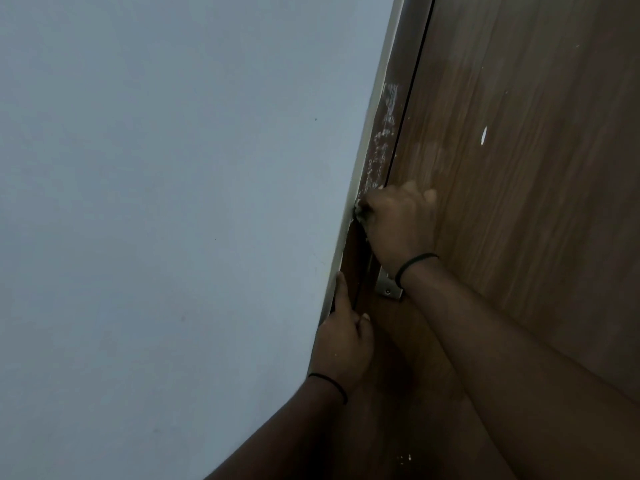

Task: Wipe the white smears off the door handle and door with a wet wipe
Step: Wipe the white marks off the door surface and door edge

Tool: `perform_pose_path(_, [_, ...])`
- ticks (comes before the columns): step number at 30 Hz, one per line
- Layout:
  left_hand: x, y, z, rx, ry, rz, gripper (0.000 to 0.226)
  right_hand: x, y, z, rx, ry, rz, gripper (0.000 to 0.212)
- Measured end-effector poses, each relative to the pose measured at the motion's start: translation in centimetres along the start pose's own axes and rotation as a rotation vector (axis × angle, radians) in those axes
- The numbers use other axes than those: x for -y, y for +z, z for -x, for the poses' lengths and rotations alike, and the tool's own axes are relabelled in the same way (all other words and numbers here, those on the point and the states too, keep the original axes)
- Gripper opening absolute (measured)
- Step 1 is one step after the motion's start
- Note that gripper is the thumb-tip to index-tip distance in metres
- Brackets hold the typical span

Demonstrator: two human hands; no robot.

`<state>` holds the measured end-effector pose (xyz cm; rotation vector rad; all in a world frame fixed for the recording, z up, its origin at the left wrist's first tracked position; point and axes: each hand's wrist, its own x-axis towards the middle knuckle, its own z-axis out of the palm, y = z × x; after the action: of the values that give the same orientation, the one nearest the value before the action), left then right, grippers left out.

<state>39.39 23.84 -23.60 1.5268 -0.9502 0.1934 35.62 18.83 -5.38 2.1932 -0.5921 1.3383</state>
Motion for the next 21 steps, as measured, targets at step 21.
perform_pose_path(21, [-4.8, -1.4, -4.0, -0.051, 0.039, 0.008, 0.078, -1.8, -1.6, -3.5, 0.029, -0.019, -0.141, 0.014])
